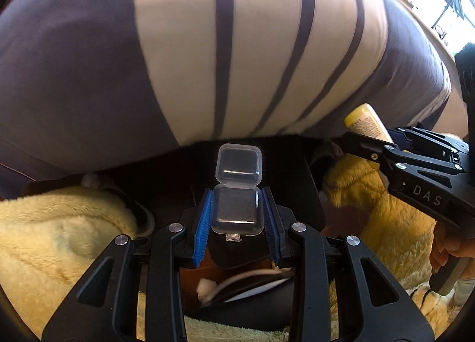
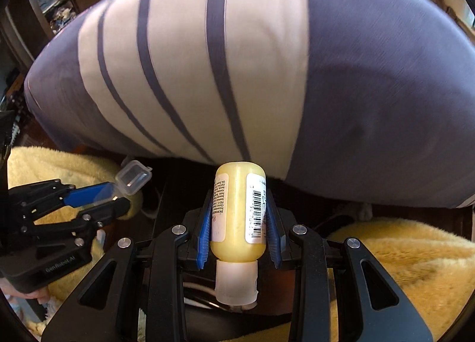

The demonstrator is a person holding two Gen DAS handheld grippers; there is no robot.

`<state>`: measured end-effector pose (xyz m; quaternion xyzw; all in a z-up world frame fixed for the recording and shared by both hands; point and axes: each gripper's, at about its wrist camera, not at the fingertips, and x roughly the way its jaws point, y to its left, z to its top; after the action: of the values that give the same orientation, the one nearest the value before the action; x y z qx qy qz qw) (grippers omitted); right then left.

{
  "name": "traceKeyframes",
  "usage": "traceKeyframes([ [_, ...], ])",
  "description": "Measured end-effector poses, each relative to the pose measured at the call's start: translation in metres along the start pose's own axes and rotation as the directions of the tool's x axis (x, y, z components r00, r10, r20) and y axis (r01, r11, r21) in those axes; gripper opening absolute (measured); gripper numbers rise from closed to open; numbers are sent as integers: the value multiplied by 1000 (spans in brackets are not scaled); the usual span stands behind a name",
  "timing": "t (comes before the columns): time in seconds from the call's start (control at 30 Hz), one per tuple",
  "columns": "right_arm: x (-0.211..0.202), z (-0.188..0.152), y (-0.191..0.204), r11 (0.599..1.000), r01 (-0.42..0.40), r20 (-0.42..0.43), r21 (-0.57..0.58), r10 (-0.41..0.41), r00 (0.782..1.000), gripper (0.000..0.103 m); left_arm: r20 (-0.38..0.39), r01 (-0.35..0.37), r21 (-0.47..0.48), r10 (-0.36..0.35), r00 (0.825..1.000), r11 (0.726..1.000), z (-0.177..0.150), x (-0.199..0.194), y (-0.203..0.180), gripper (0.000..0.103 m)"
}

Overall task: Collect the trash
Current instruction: 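Lower both held items into the black bin and open both tools, then raise both open tools back over the bed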

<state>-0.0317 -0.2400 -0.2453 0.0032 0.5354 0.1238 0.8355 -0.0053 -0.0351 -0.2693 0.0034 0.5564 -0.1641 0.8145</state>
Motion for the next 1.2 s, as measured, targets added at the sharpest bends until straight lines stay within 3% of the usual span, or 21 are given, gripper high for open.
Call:
traceKeyframes([
  [0.17, 22, -3, -1, 1000, -20, -56, 22, 21, 998, 32, -70, 31, -4, -32, 997, 999, -6, 21, 0, 31],
  [0.4, 27, 0, -2, 1000, -16, -63, 24, 18, 998, 33, -118, 55, -25, -57, 991, 998, -8, 35, 1, 34],
  [0.5, 22, 3, -1, 1000, -9, -63, 28, 11, 998, 33, -122, 45, -35, -49, 991, 998, -7, 33, 5, 48],
  [0.6, 16, 8, -3, 1000, 0, -48, 32, 2, 999, 36, -107, 31, -32, -34, 994, 999, -5, 29, 6, 55],
  [0.67, 11, 9, -2, 999, 10, -33, 30, -9, 999, 42, -91, 19, -28, -21, 996, 999, -3, 23, 6, 60],
  [0.73, 4, 13, -3, 999, 31, -10, 24, -31, 999, 53, -67, 6, -24, -8, 998, 1000, 0, 16, 7, 67],
  [0.8, -7, 16, -4, 998, 59, 18, 18, -59, 998, 71, -32, -15, -12, 15, 999, 1000, 4, 6, 6, 72],
  [0.9, -27, 23, -6, 995, 102, 69, 14, -103, 992, 84, 52, -71, 9, 70, 996, 997, 13, -17, 9, 79],
  [1.2, -85, 39, -14, 994, 101, 195, 30, -105, 975, 91, 191, -99, -4, 98, 977, 995, 32, -78, 9, 82],
])
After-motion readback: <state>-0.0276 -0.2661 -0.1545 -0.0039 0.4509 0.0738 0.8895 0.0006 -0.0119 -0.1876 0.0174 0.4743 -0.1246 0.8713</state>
